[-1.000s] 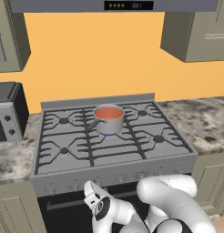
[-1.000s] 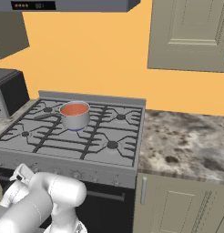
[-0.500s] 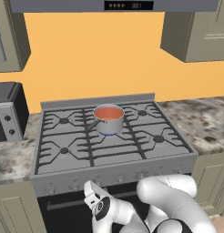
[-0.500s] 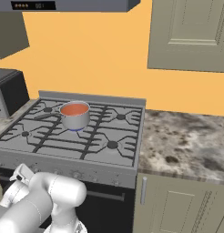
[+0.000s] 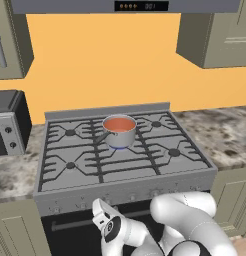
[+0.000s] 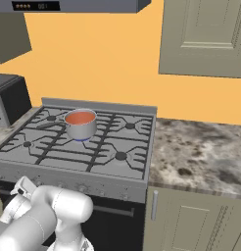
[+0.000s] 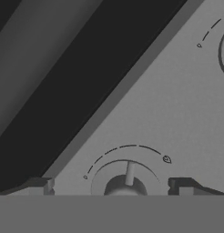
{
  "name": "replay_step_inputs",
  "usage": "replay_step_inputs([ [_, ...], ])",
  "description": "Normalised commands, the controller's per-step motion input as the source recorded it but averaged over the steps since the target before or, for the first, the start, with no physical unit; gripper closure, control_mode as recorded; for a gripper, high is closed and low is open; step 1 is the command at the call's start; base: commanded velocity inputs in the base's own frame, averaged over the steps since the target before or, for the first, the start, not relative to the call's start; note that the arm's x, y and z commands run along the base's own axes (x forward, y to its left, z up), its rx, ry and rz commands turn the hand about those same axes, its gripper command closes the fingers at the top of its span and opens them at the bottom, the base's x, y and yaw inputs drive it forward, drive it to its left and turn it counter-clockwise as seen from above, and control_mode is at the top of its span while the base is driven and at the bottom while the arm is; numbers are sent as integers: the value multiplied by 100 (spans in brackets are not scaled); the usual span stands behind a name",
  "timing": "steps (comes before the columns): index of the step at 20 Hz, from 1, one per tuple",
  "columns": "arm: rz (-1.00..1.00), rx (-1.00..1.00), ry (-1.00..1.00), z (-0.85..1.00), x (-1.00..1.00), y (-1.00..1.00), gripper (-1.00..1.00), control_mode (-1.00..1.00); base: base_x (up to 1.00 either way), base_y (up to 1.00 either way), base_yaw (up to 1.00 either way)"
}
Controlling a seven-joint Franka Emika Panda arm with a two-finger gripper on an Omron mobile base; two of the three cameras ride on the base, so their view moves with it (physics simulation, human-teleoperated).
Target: Wait until the marinara sauce is simmered to a deep red color and then turn off the stove.
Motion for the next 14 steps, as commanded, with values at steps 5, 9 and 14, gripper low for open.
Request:
replay_step_inputs([
  [5,0,0,0,0,0,0,-100,-100,0,0,0],
  [9,0,0,0,0,0,0,-100,-100,0,0,0],
  [14,0,0,0,0,0,0,-100,-100,0,0,0],
])
